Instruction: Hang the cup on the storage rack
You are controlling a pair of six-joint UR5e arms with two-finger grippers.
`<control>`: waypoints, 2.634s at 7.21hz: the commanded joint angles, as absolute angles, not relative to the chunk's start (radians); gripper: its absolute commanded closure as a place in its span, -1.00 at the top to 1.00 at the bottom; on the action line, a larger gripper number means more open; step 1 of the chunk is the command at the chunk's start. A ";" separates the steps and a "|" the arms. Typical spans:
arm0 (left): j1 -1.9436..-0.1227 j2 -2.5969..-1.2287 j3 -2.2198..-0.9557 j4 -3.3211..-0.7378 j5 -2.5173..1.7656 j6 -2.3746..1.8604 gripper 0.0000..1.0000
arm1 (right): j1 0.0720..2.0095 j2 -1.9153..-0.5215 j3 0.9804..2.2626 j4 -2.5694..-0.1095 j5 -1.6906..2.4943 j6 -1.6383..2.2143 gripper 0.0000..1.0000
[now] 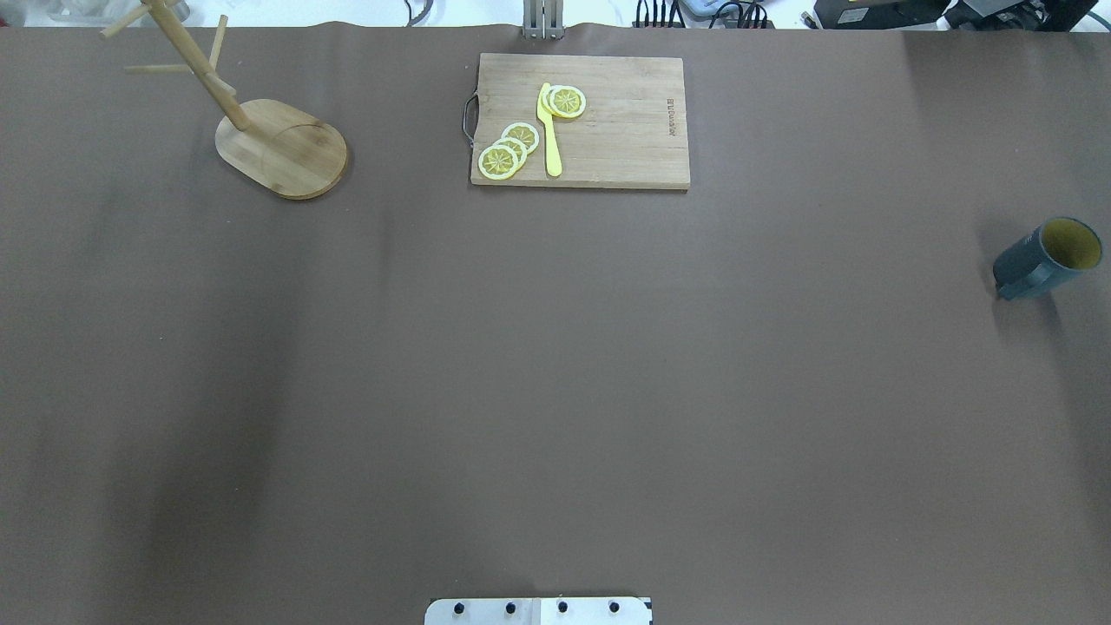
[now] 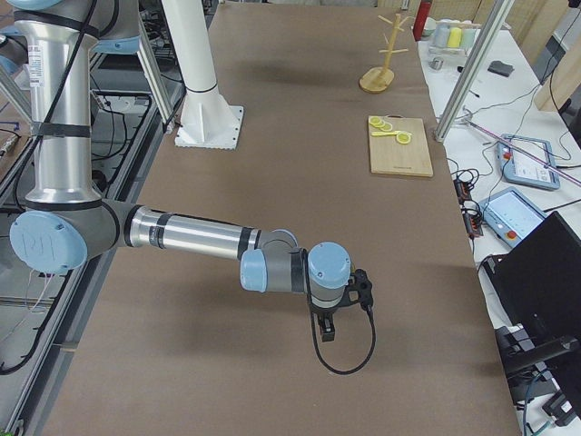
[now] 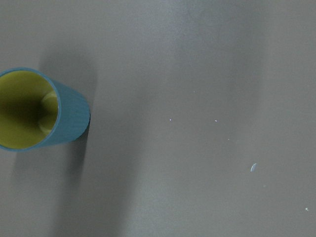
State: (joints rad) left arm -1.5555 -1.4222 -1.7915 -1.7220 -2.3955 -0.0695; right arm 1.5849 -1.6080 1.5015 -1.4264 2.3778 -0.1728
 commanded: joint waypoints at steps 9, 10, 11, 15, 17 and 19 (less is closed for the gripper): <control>-1.552 -1.424 -1.792 -1.744 -2.396 -0.072 0.97 | 1.348 -1.430 1.359 -1.289 2.368 0.196 0.80; -1.552 -1.424 -1.795 -1.744 -2.396 -0.074 0.97 | 1.345 -1.436 1.350 -1.287 2.364 0.195 0.76; -1.552 -1.424 -1.795 -1.744 -2.396 -0.074 0.97 | 1.342 -1.436 1.339 -1.287 2.358 0.195 0.71; -1.552 -1.424 -1.801 -1.744 -2.396 -0.074 0.97 | 1.338 -1.437 1.335 -1.281 2.358 0.196 -1.00; -1.552 -1.425 -1.802 -1.746 -2.396 -0.074 0.97 | 1.338 -1.437 1.348 -1.281 2.361 0.198 -1.00; -1.552 -1.422 -1.795 -1.813 -2.396 -0.068 0.97 | 1.310 -1.411 1.450 -1.282 2.460 0.341 -1.00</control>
State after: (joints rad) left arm -1.5524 -1.4243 -1.8007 -1.7624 -2.3961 -0.0710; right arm 1.3309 -1.4286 1.3844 -1.2825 2.3941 0.2330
